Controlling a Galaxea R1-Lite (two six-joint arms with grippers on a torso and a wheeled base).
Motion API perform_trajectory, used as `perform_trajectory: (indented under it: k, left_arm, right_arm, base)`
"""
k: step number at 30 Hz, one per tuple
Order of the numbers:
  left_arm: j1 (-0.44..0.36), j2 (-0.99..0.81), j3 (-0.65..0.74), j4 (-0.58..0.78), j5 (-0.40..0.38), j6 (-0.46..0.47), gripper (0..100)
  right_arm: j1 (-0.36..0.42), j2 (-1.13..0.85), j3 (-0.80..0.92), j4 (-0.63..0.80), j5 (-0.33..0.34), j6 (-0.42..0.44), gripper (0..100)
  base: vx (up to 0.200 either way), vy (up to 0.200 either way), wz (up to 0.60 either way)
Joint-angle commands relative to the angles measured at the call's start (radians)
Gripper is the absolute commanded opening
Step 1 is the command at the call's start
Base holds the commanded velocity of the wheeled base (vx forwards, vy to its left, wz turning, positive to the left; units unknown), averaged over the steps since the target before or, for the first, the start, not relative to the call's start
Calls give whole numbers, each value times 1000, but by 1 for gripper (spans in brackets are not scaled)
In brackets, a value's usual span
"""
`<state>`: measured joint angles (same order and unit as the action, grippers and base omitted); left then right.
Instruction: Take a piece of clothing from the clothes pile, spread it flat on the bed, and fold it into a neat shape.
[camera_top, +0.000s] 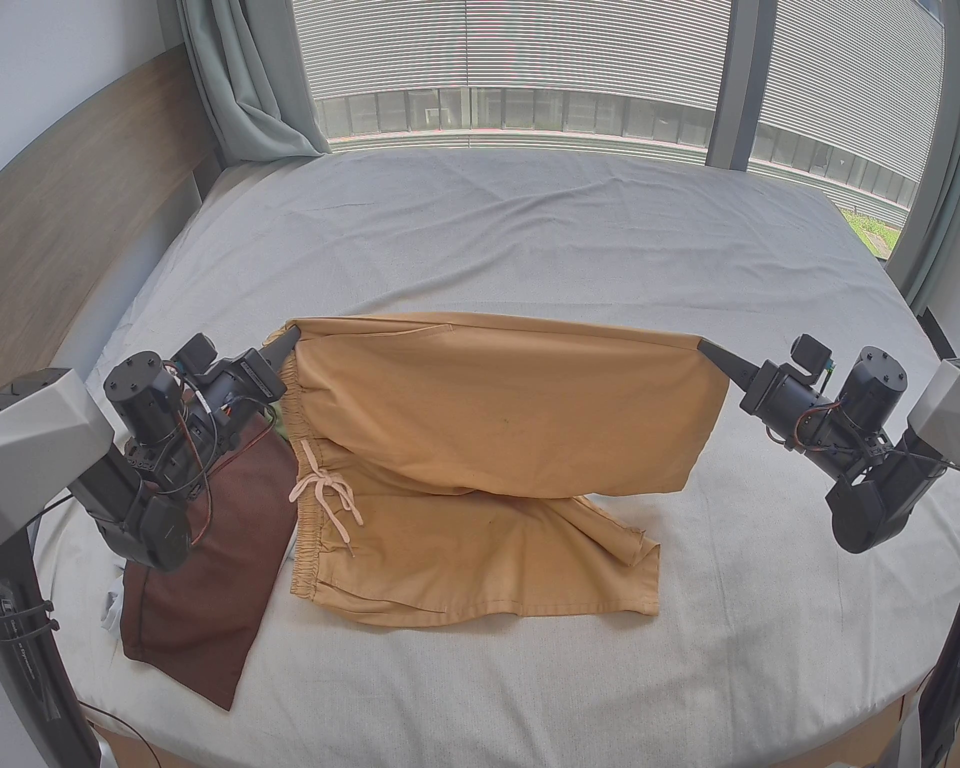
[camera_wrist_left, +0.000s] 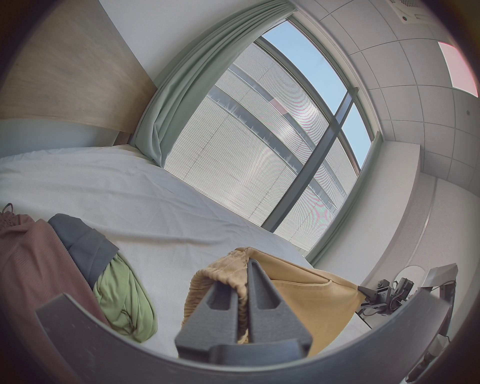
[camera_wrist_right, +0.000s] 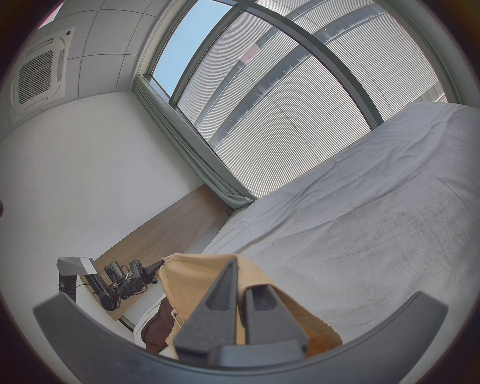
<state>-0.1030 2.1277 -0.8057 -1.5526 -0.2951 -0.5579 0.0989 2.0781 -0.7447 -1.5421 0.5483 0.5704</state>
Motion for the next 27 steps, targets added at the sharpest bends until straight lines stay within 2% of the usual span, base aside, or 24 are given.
perform_trajectory:
  k: [1,7,18,27]
  left_arm:
    - [2,69,-72,-1,25,-2,0]
    - [8,113,-135,-1,50,-4,0]
    - [17,210,-250,-1,74,-8,0]
    - [25,296,-406,0,103,-65,0]
  right_arm:
    - [-1,86,-84,0,-1,-1,0]
    - [1,142,-199,2,1,26,0]
    - [-2,295,-401,4,-1,26,0]
    - [-4,398,-568,30,-4,26,0]
  base:
    - [0,0,0]
    - [0,0,0]
    - [0,0,0]
    - [0,0,0]
